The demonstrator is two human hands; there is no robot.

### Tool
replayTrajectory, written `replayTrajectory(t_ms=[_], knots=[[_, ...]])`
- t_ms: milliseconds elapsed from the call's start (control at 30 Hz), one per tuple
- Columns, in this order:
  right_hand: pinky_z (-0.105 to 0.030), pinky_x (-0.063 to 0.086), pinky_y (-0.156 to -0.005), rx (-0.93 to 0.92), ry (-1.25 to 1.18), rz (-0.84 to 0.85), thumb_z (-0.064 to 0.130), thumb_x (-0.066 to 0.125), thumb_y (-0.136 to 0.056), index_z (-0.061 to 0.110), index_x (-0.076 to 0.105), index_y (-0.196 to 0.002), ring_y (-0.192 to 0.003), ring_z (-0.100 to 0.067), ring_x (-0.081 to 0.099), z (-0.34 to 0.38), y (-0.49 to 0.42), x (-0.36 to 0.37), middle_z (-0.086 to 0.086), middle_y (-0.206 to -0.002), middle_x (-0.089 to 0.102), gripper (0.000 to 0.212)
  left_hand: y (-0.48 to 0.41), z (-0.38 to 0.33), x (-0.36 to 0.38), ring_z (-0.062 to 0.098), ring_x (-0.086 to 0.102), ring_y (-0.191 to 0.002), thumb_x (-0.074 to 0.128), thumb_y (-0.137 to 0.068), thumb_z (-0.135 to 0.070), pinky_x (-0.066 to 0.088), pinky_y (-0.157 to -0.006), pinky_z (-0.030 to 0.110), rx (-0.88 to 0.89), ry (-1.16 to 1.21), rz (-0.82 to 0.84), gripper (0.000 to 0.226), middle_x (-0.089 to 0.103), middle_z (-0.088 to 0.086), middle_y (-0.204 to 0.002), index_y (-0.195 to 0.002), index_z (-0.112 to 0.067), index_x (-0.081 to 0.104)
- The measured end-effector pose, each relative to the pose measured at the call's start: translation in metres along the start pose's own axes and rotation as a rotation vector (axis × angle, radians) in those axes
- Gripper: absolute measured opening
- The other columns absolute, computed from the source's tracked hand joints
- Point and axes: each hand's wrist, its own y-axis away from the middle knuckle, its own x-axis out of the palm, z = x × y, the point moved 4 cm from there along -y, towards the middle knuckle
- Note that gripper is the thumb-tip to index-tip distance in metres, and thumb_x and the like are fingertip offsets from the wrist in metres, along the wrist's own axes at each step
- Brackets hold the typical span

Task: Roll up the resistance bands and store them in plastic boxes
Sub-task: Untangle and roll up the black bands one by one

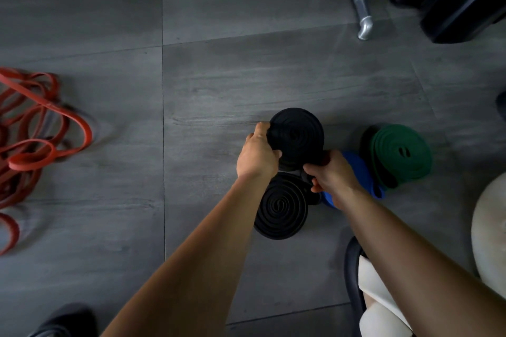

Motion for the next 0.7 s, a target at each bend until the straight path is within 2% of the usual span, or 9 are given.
replayTrajectory(t_ms=[67,133,233,367,533,600,633,700], knots=[[-0.020,0.044,-0.034,0.008,-0.076,0.004,0.010,0.068,-0.081,-0.005,0.056,-0.103,-0.040,-0.011,0.046,-0.003,0.002,0.001,-0.008,-0.061,0.053,0.029,0.000,0.001,0.002,0.021,0.052,-0.107,0.057,-0.089,-0.009,0.037,-0.074,0.027,-0.005,0.027,0.006,0.056,0.048,0.007,-0.129,-0.137,-0.025,0.033],[-0.017,0.045,-0.035,0.026,-0.128,0.031,0.009,0.071,-0.079,-0.001,0.058,-0.094,-0.041,-0.009,0.047,-0.002,0.005,-0.003,-0.007,-0.059,0.051,0.022,0.001,0.003,0.003,0.020,0.052,-0.107,0.056,-0.089,-0.010,0.038,-0.074,0.027,-0.002,0.058,0.018,0.057,0.047,0.008,-0.131,-0.138,-0.027,0.032],[-0.016,0.049,-0.040,0.084,-0.246,0.161,0.000,0.069,-0.078,-0.004,0.059,-0.094,-0.053,-0.013,0.049,-0.003,0.008,-0.013,-0.007,-0.064,0.052,0.019,0.001,0.007,0.004,0.020,0.049,-0.115,0.055,-0.090,-0.013,0.036,-0.076,0.025,-0.006,0.107,0.035,0.060,0.044,0.008,-0.135,-0.141,-0.031,0.028],[-0.017,0.050,-0.043,0.052,-0.092,0.219,-0.002,0.068,-0.078,-0.001,0.058,-0.093,-0.057,-0.017,0.051,0.001,0.007,-0.021,-0.008,-0.067,0.055,0.019,0.001,0.006,0.003,0.020,0.047,-0.118,0.055,-0.091,-0.017,0.034,-0.077,0.023,-0.004,0.120,0.031,0.061,0.040,0.008,-0.137,-0.143,-0.030,0.026],[-0.025,0.045,-0.045,-0.027,0.198,0.177,0.018,0.079,-0.072,0.012,0.059,-0.072,-0.048,-0.016,0.047,0.001,-0.002,-0.024,-0.004,-0.056,0.053,0.021,0.001,0.005,0.001,0.021,0.048,-0.116,0.057,-0.090,-0.018,0.035,-0.077,0.023,0.001,0.130,0.004,0.060,0.041,0.008,-0.135,-0.141,-0.030,0.028],[-0.026,0.038,-0.048,-0.050,0.259,0.145,0.027,0.083,-0.066,0.011,0.058,-0.069,-0.049,-0.017,0.044,0.000,-0.005,-0.026,-0.004,-0.055,0.050,0.029,0.000,0.007,0.000,0.022,0.048,-0.116,0.058,-0.089,-0.018,0.035,-0.078,0.024,0.001,0.147,-0.008,0.061,0.041,0.009,-0.135,-0.141,-0.028,0.028],[-0.024,0.036,-0.049,-0.054,0.310,0.134,0.034,0.084,-0.061,0.008,0.059,-0.075,-0.052,-0.017,0.044,0.001,-0.006,-0.027,-0.004,-0.059,0.051,0.039,0.000,0.009,-0.001,0.023,0.048,-0.117,0.059,-0.089,-0.018,0.036,-0.079,0.025,-0.005,0.151,-0.011,0.063,0.040,0.009,-0.137,-0.142,-0.027,0.027],[-0.025,0.040,-0.057,-0.033,0.440,0.120,0.051,0.084,-0.050,0.001,0.059,-0.101,-0.071,-0.022,0.056,0.003,-0.008,-0.030,-0.012,-0.082,0.059,0.076,0.000,0.014,-0.004,0.023,0.048,-0.119,0.059,-0.089,-0.020,0.038,-0.081,0.026,-0.021,0.150,-0.023,0.066,0.038,0.008,-0.140,-0.144,-0.024,0.024]])
